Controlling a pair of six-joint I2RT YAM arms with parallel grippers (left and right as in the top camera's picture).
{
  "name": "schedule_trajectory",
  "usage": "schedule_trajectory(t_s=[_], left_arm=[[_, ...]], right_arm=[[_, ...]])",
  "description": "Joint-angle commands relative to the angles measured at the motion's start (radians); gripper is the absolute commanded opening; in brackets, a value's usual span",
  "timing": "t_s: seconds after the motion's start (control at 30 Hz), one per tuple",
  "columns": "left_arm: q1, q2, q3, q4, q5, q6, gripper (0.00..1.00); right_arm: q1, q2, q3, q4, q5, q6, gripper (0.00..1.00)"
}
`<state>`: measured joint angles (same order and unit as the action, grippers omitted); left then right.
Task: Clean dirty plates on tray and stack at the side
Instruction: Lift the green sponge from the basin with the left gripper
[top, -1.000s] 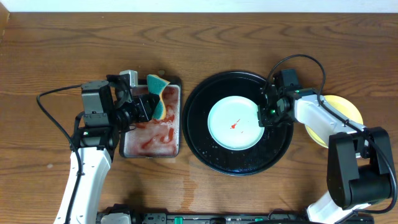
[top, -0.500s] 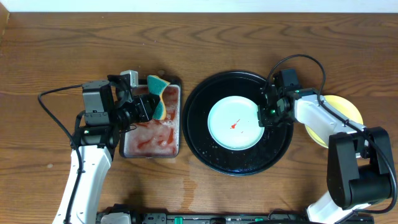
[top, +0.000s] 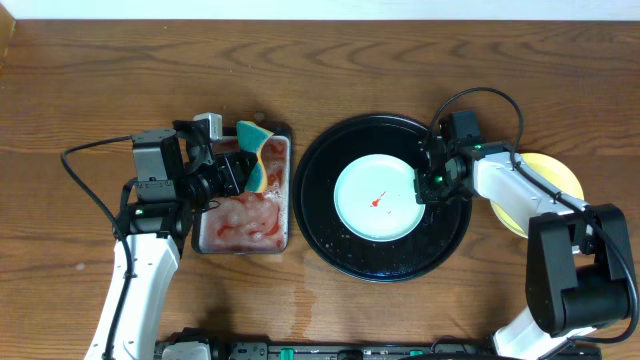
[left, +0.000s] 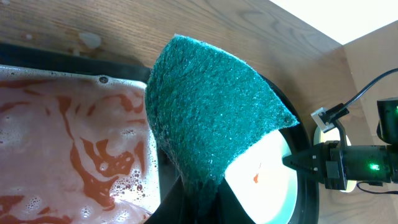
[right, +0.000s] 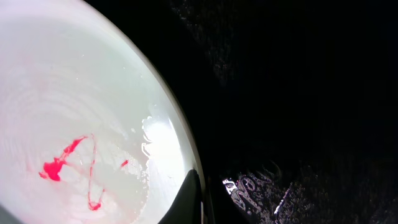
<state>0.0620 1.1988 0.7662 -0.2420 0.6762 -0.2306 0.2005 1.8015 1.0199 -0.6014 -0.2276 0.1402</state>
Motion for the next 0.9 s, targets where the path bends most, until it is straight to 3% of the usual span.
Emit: schedule_trajectory(t_s=[0.0, 0.87], left_arm=[[0.005, 0.003, -0.004, 0.005, 0.019, 0.021, 0.07], [0.005, 0.109, -0.004, 0.006, 0.019, 0.021, 0.07]], right_arm=[[0.011, 0.003, -0.015, 0.003, 0.014, -0.023, 0.01], [0.011, 0.003, -0.018, 0.004, 0.014, -0.023, 0.01]])
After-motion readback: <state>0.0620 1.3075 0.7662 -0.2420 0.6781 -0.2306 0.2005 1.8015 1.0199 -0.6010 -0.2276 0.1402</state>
